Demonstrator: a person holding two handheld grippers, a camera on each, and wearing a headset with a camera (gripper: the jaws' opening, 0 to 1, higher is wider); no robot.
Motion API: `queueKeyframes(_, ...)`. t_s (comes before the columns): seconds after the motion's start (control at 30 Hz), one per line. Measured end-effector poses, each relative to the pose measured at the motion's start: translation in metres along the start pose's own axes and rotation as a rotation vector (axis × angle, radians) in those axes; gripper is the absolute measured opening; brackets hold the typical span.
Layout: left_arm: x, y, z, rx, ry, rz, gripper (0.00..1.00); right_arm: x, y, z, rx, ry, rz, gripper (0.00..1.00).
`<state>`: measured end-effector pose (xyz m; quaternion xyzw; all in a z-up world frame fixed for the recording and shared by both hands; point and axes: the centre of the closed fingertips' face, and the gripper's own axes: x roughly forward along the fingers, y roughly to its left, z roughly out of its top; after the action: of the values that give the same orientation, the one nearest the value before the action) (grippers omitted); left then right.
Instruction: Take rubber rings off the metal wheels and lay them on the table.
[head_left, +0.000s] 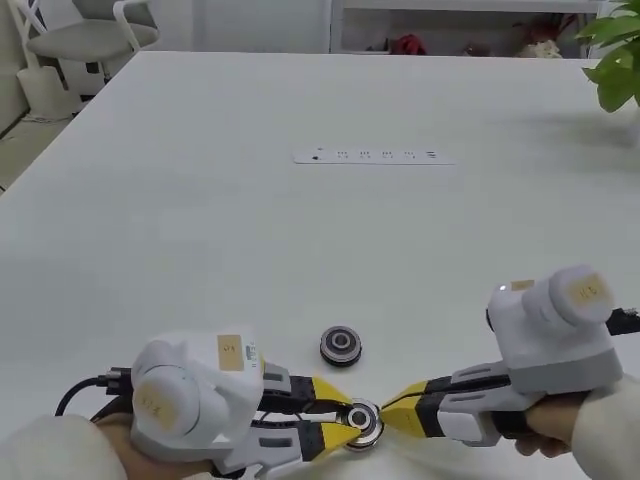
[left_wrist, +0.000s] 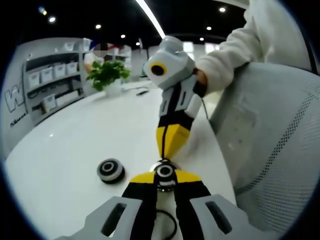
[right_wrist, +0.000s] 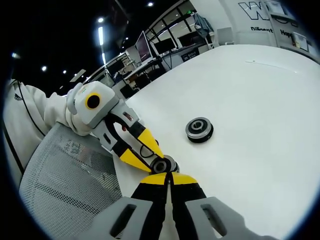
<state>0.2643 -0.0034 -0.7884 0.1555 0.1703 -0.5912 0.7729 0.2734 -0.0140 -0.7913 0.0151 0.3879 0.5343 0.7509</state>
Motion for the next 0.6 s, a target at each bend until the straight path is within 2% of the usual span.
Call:
queueKeyframes(0.33,0.000,0.000,0.000,0.002,0.002,0.001,0.13,-0.001,0.002,0.002,0.002,-0.004,0.005,0.00)
queueKeyframes(0.37,0.000,0.000,0.000,0.001,0.002,0.002,0.13,0.000,0.022,0.016,0.040,-0.078,0.111,0.00)
queueKeyframes(0.4,0.001,0.000,0.001,0.002,0.002,0.004,0.13,-0.002,0.029,0.026,0.094,-0.113,0.139,0.00)
queueKeyframes(0.43,0.001,0.000,0.001,0.003,0.002,0.004,0.13,-0.002,0.023,0.029,0.007,-0.096,0.084,0.00)
queueKeyframes(0.47,0.001,0.000,0.001,0.003,0.003,0.004,0.13,-0.001,0.019,0.029,-0.051,-0.082,0.054,0.00)
queueKeyframes(0.5,0.001,0.000,0.001,0.002,0.002,0.004,0.13,0.001,0.022,0.025,-0.065,-0.062,0.054,0.00)
queueKeyframes(0.53,0.001,0.000,0.001,0.002,0.002,0.004,0.13,0.003,0.022,0.023,-0.043,-0.060,0.058,0.00)
queueKeyframes(0.6,0.001,0.000,0.001,0.002,0.003,0.005,0.13,0.002,0.017,0.016,-0.038,-0.046,0.048,0.00)
